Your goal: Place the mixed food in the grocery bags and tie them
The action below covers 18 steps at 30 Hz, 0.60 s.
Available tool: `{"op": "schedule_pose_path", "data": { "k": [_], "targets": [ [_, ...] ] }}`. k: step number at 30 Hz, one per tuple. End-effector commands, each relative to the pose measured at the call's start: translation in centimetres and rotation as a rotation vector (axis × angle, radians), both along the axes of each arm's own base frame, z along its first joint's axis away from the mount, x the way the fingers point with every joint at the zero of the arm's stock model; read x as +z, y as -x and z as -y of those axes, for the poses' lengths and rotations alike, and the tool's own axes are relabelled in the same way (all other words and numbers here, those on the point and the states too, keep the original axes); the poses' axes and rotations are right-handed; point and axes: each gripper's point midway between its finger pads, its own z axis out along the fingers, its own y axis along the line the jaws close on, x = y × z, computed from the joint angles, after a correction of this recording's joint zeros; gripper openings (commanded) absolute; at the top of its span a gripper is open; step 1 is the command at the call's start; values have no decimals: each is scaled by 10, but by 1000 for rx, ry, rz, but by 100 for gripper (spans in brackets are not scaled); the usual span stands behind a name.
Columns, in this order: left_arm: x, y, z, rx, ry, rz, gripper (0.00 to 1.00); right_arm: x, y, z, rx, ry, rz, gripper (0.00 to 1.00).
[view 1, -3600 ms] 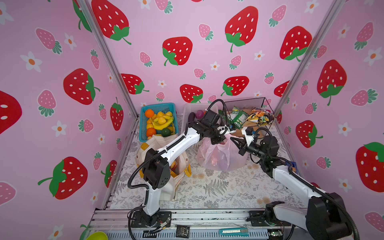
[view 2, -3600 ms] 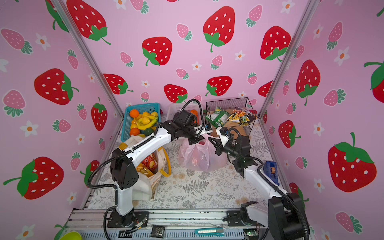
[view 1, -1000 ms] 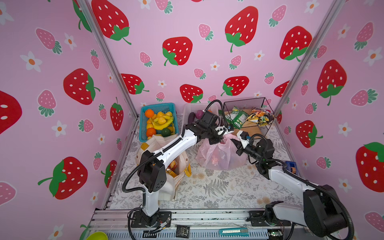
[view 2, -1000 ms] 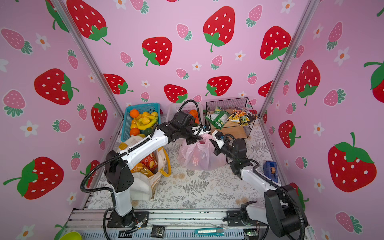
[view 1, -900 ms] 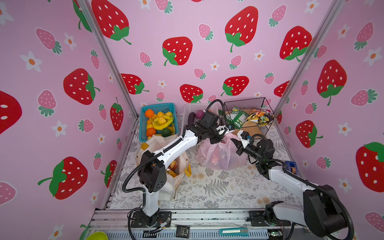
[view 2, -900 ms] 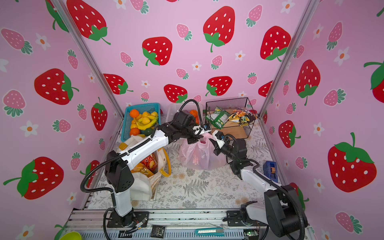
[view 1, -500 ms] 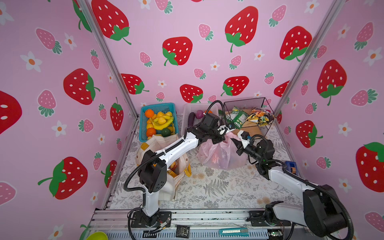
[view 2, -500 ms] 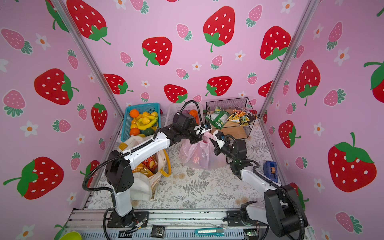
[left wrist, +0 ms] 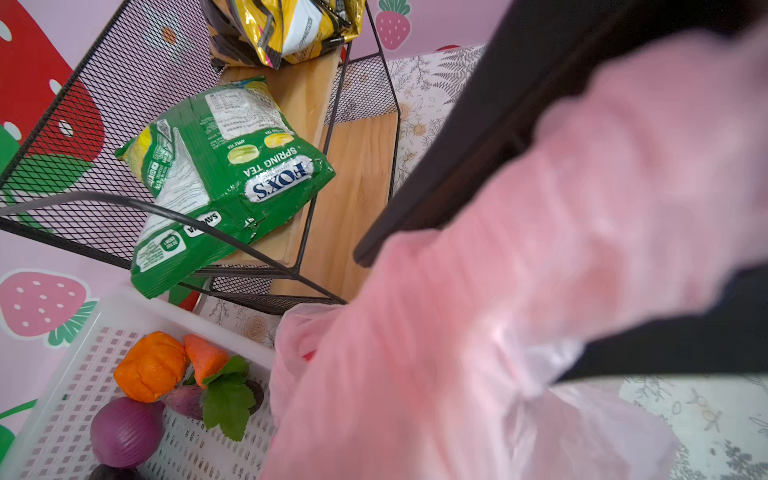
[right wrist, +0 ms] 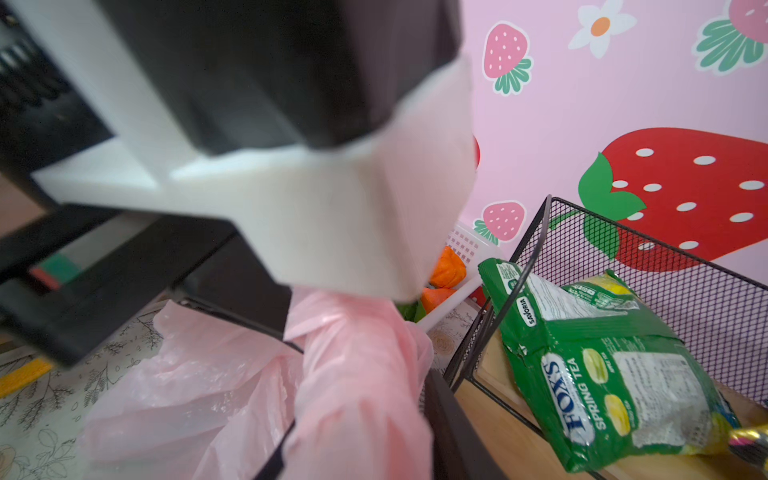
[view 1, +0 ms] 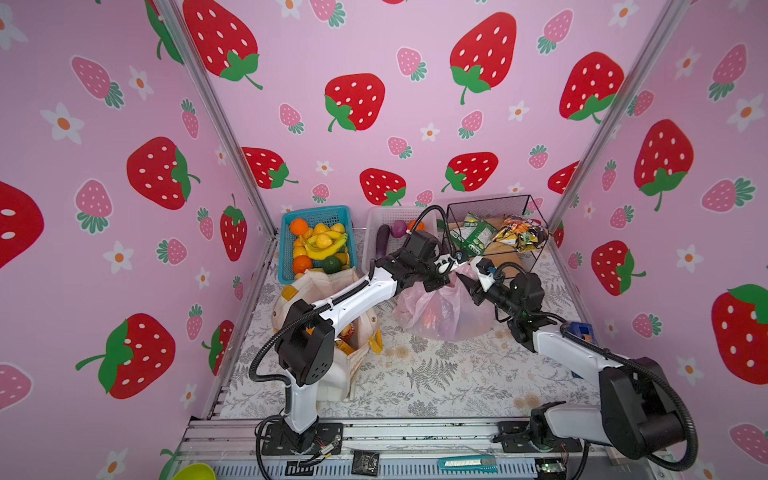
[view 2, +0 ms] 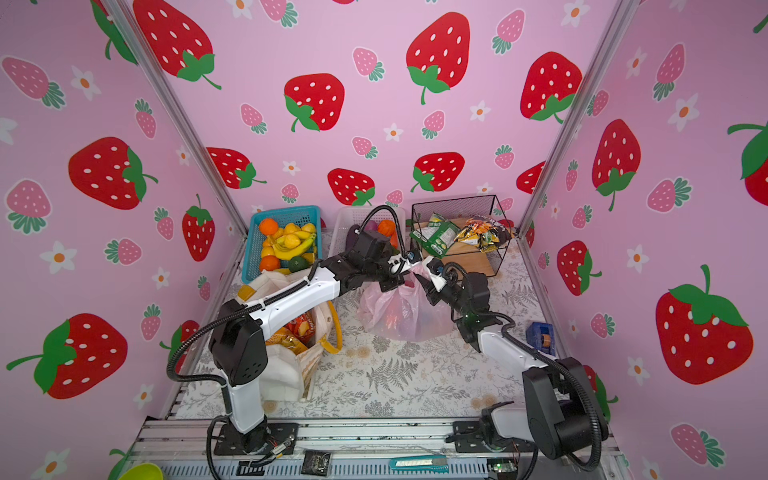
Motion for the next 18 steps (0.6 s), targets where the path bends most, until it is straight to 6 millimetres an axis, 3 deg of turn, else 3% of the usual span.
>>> {"op": "schedule_pose_path", "data": {
  "k": [1, 3, 8, 13, 18],
  "targets": [
    [16, 8, 5, -43, 27, 24, 0, 8, -4, -7, 28, 11, 36, 35],
    [18, 8, 5, -37, 29, 26, 0, 8, -4, -10, 40, 8, 36, 29],
    [22, 6, 2, -8, 40, 17, 0, 11, -5, -8, 25, -2, 49, 0],
    [20, 6, -10, 38, 22, -42, 17, 24, -6, 2, -44, -23, 111, 0],
    [16, 0, -23, 87, 16, -105, 20, 34, -5, 9, -89, -52, 159, 0]
  ]
}}
